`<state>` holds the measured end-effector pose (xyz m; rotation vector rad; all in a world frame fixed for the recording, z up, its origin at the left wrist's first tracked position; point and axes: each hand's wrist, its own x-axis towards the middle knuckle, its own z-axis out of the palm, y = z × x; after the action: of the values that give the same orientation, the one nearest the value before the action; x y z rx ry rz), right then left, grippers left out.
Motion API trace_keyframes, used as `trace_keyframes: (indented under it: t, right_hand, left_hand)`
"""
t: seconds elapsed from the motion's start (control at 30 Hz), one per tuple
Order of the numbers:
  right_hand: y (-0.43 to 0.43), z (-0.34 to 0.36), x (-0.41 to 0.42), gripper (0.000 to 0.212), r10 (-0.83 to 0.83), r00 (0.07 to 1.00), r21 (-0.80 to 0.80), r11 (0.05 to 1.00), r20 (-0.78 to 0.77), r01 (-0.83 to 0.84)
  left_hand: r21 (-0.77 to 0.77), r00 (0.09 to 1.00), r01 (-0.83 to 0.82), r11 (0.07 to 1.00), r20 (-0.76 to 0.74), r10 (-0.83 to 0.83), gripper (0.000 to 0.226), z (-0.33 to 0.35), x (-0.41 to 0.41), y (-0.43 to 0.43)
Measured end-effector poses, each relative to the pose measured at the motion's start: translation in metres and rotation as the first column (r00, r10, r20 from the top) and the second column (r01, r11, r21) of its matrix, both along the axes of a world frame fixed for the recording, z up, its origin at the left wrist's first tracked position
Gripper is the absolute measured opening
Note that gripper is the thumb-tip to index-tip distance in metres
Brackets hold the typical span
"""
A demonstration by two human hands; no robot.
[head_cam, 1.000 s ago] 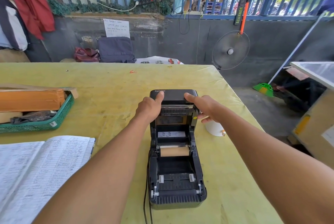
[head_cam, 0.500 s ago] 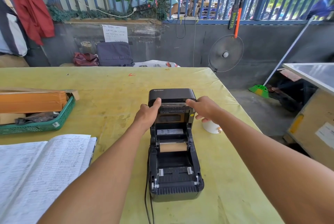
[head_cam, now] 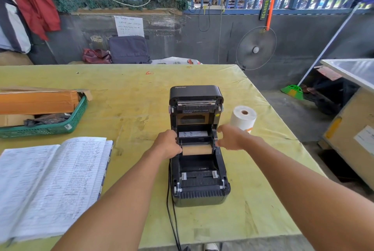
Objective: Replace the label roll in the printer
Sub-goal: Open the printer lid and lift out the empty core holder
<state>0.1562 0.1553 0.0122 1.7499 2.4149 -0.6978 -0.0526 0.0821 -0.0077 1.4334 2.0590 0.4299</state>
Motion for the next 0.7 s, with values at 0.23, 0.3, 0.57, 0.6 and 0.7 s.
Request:
trace_keyframes:
  t: [0.23,0.3,0.57,0.6,0.7]
  right_hand:
    - [0.008,-0.029,0.001,0.064,0.052,0.999,-0.050,0.997,-0.016,-0.053]
    - [0.012,-0.036,0.000,0.069,0.062,0.997,-0.059,0.996,-0.039,-0.064]
    - [0.029,-0.051,-0.001,0.062,0.095,0.994,-0.150,0.983,-0.052,-0.102]
    - [0.030,-0.050,-0.001,0.063,0.090,0.994,-0.160,0.982,-0.055,-0.098]
    - [0.031,-0.045,0.000,0.064,0.092,0.994,-0.176,0.979,-0.058,-0.101]
  left_hand:
    - [-0.003,0.998,0.042,0.999,-0.049,-0.042,0.062,-0.019,0.005,0.005]
    - [-0.011,0.995,0.067,0.998,-0.069,-0.068,0.066,-0.025,0.006,0.008]
    - [-0.050,0.984,0.139,0.989,-0.104,-0.144,0.049,-0.037,0.001,0.023]
    - [-0.060,0.983,0.145,0.988,-0.100,-0.151,0.046,-0.037,-0.001,0.024]
    - [-0.081,0.981,0.165,0.983,-0.088,-0.171,0.039,-0.033,-0.004,0.027]
